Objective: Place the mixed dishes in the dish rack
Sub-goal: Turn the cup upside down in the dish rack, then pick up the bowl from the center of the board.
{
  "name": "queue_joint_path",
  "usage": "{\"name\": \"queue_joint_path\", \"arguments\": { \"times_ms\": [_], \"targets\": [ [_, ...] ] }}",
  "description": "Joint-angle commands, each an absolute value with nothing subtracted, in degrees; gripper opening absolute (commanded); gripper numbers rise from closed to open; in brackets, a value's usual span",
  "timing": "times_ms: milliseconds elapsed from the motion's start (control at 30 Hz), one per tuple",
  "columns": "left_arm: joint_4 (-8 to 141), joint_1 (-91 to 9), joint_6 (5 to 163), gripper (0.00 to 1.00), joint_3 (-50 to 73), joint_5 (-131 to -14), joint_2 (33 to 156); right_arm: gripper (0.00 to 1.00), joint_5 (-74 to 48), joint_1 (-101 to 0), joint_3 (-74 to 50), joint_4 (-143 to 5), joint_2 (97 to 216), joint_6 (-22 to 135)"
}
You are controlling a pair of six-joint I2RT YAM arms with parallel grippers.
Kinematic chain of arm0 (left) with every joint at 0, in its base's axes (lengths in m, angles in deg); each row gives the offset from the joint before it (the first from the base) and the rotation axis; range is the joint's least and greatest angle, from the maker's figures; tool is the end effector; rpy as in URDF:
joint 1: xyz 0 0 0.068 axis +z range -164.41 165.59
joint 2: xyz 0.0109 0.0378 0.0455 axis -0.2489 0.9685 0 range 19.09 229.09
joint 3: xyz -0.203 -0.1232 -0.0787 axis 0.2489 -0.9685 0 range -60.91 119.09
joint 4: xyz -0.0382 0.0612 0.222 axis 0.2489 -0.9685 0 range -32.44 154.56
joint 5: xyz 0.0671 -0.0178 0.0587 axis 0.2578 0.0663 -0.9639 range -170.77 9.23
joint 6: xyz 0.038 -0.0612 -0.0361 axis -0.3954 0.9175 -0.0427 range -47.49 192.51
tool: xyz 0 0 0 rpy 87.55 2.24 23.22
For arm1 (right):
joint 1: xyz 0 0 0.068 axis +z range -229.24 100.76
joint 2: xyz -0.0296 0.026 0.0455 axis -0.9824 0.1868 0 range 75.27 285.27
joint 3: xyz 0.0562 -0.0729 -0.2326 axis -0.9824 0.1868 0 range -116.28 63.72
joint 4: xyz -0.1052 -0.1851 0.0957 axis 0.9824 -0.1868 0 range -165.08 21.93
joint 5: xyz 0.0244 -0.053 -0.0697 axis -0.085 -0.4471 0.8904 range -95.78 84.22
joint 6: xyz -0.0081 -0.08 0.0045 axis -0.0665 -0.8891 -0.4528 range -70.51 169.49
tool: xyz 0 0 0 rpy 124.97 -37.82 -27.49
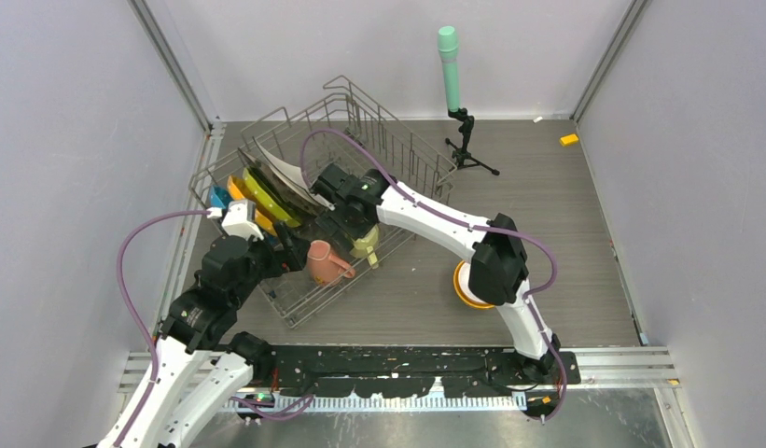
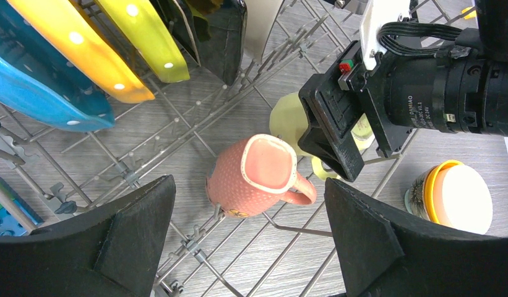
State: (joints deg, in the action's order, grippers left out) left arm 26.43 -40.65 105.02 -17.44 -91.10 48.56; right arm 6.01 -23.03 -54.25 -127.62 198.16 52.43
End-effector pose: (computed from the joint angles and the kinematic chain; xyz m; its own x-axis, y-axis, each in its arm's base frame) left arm 0.1262 -0.0483 0.2836 -0.4641 -0.3607 -0.8090 0.0459 0.9023 -0.4286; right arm 0.2516 0.3503 0.2285 -0.5403 -0.7173 -0.4400 -0.7378 0.6552 -0.1621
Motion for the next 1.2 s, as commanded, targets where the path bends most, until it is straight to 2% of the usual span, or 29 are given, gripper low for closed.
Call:
{"name": "queue_joint_path", "arguments": {
  "times_ms": [0, 133, 500, 633, 933, 1067, 1167],
  "targets": [
    [26.59, -40.69, 104.87, 0.93, -16.79, -90.85, 48.13, 0.87, 8.03, -23.16, -53.36, -124.10, 191.82, 52.63],
    [26.84, -40.69, 105.14, 0.93, -17.00, -90.49, 48.27, 0.93, 7.61, -23.16, -51.69, -121.47, 189.33, 53.42],
    [27.53, -40.69, 105.56, 0.93, -16.58, -89.41, 47.84, 0.95, 8.92, -23.16, -47.35, -116.89, 185.62, 56.40],
    [27.69, -40.69, 105.58, 0.93, -16.11, -88.30, 48.43, 0.95, 11.34, -23.18, -38.69, -107.52, 176.72, 59.08],
    [33.24, -40.69, 105.58, 0.92, -17.64, -81.51, 47.38, 0.96, 19.82, -23.16, -10.71, -82.65, 154.95, 65.94],
    [37.83, -40.69, 105.57, 0.91, -19.09, -76.04, 46.41, 0.96, 28.70, -23.24, -0.71, -79.61, 146.31, 72.82],
    [42.67, -40.69, 105.66, 0.84, -19.12, -68.98, 47.37, 0.96, 39.75, -23.25, 6.02, -83.68, 140.38, 81.10]
  ]
}}
